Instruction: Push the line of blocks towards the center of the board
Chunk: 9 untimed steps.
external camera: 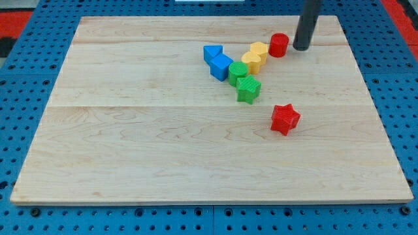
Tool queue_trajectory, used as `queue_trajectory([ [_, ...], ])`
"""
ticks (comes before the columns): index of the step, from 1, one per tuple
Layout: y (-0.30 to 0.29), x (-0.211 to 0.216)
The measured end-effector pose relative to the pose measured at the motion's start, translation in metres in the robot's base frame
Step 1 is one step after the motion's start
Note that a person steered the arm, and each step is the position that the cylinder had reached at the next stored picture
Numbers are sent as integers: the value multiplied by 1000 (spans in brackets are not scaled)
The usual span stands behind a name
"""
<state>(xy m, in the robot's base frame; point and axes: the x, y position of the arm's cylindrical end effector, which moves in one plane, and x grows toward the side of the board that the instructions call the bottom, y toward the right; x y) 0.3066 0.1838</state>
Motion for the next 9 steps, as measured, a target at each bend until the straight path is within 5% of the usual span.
queue_trajectory([
  [2,-10,27],
  [9,-26,-95],
])
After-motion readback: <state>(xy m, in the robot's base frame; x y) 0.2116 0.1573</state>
